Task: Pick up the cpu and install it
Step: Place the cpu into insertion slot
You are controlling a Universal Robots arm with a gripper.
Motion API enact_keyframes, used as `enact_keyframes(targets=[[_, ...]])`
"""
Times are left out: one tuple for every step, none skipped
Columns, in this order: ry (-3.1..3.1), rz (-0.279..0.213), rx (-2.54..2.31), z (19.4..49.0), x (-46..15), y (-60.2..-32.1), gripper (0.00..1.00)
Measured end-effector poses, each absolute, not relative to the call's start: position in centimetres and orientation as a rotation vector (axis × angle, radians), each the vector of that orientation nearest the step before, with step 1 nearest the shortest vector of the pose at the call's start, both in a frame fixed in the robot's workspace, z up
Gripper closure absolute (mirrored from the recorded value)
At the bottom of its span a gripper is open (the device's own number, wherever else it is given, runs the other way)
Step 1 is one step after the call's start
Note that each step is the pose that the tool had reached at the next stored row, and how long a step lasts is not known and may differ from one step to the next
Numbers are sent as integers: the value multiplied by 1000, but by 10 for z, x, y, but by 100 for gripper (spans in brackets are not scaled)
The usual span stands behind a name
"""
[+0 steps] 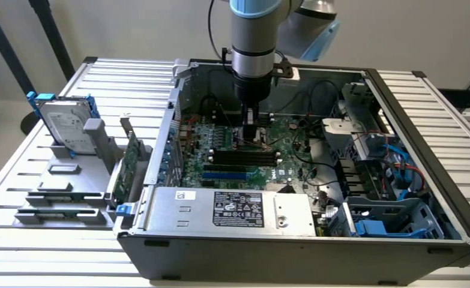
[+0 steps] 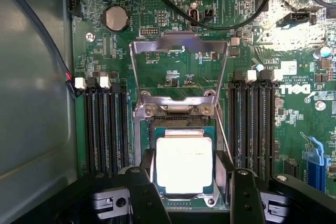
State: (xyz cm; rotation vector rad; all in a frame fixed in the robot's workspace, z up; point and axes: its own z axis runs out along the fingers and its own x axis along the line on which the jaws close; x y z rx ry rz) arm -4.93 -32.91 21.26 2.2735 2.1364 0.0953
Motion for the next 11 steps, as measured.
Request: enact_keyframes(targets=[[2135, 96, 2275, 211, -49, -329, 45], [2134, 96, 2276, 211, -49, -328, 45], [2132, 97, 2278, 210, -49, -328, 45], [2131, 97, 2279, 209, -49, -328, 45], [2130, 97, 2280, 209, -49, -327, 45], [2129, 97, 2281, 208, -49, -327, 45], [2128, 98, 2282, 208, -49, -326, 45], [2126, 98, 2283, 207, -48, -326, 45], [2125, 98, 2285, 207, -48, -326, 45], [2123, 98, 2286, 206, -48, -326, 45], [2122, 98, 2287, 206, -48, -326, 45]])
